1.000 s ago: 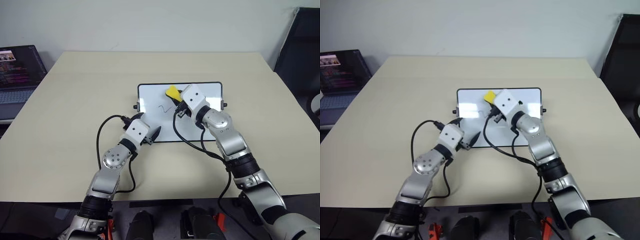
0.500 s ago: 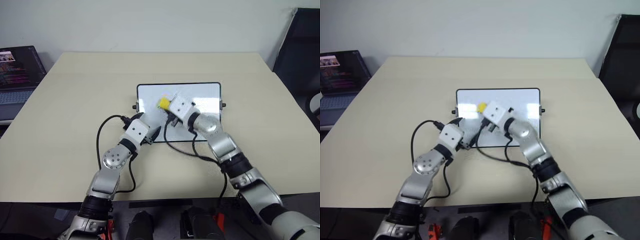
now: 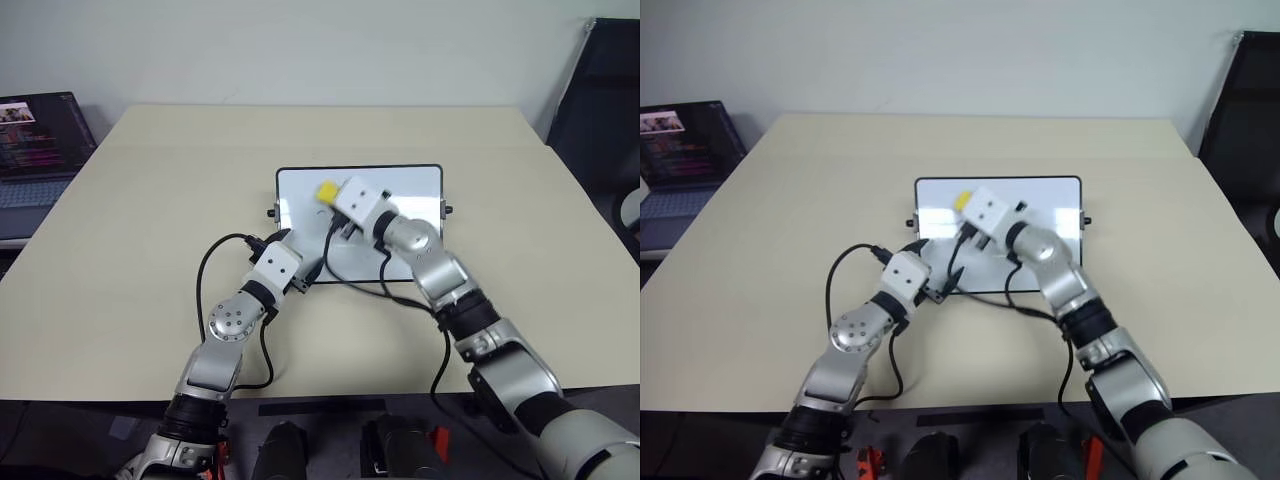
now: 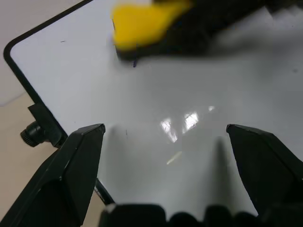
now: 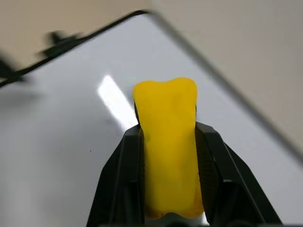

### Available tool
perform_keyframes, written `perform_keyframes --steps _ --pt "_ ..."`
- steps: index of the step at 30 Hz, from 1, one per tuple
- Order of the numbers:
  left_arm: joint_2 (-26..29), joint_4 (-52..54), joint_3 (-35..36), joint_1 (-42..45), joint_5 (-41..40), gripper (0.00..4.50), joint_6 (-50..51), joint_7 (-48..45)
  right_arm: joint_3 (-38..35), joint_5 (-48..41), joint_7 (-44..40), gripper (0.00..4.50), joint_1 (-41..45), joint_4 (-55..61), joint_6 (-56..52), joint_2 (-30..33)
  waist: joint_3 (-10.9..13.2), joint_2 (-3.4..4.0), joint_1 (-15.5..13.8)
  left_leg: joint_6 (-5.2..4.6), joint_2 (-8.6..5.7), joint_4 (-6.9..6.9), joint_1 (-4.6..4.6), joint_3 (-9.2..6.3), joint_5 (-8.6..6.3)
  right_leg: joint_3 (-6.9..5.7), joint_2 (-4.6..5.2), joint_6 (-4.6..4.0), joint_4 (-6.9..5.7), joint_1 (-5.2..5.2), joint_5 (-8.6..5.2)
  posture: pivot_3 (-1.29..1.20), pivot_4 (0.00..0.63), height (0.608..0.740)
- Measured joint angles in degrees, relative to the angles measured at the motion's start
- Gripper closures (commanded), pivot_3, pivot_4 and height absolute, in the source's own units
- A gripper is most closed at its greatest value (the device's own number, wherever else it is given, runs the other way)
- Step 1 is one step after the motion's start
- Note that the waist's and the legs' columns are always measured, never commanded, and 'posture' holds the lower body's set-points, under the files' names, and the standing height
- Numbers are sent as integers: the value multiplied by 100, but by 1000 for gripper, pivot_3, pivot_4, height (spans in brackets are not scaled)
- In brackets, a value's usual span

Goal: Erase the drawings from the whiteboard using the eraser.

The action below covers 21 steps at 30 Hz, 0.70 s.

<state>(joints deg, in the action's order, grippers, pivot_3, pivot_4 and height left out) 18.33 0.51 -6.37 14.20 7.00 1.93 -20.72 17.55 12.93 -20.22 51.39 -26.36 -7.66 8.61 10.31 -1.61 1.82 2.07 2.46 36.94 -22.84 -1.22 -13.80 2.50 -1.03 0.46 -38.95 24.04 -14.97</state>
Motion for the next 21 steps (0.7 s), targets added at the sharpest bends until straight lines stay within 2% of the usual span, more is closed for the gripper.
perform_keyframes --steps 3,6,14,18,21 --pt "-4 9 -12 1 0 0 4 -7 -73 56 360 3413 356 -496 261 -157 0 0 3 0 1 -7 -4 5 -1 6 3 -2 4 3 1 0 150 740" --pt "-4 109 -12 -62 0 0 25 -7 -59 57 367 3413 310 -532 397 -220 0 0 5 1 4 -12 -5 4 -3 9 5 -27 4 4 16 0 150 740" --pt "-10 367 -24 -295 1 0 150 -6 675 49 -875 3413 -814 402 178 -215 -1 0 8 -4 6 1 4 -5 2 2 0 -4 -5 -2 2 0 150 740" --pt "-10 368 -26 -295 1 0 161 -6 672 50 -990 3413 -700 318 69 -191 0 0 6 -23 2 2 13 -4 14 -4 -2 -10 -6 -9 14 0 150 740" --pt "-10 366 -36 -271 1 0 160 -10 511 45 -783 3413 -351 39 107 -192 0 0 5 -25 2 2 12 -4 16 -4 -4 -12 -6 -9 15 0 150 740"
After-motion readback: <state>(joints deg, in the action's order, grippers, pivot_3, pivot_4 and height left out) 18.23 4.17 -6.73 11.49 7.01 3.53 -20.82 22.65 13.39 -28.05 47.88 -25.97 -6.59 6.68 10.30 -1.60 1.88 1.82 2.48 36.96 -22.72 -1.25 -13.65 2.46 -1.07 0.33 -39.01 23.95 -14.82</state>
